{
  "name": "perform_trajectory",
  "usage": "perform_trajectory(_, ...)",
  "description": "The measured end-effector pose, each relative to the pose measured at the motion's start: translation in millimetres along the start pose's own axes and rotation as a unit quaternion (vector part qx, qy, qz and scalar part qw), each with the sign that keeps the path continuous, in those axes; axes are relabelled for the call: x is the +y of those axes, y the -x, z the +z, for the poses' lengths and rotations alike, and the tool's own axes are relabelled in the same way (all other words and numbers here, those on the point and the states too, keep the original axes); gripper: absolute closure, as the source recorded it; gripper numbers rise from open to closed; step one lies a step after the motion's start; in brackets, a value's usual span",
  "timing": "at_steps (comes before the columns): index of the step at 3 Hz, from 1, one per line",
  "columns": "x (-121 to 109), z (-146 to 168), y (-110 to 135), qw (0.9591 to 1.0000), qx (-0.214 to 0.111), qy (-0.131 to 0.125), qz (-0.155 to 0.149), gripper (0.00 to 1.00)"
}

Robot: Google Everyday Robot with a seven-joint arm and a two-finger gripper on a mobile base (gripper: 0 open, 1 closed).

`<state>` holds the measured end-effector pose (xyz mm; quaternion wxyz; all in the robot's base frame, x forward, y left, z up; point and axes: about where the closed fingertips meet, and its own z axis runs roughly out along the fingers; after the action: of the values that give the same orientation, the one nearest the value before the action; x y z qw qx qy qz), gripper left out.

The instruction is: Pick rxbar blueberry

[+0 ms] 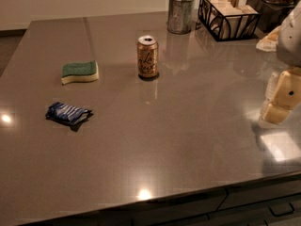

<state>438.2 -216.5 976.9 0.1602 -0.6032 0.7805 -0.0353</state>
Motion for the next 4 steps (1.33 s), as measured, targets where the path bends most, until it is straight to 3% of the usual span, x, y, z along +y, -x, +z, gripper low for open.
perform_trajectory(1,0,0,0,1.0000,0.000,0.000,0.000,0.00)
perform_trajectory(2,-3,2,18,0.9998,-0.016,0.007,-0.003,0.00)
perform_trajectory(3,-4,17,65,0.9985,-0.046,0.021,-0.021,0.00)
perform_trajectory(4,3,48,138,0.9947,-0.078,0.043,-0.050,0.00)
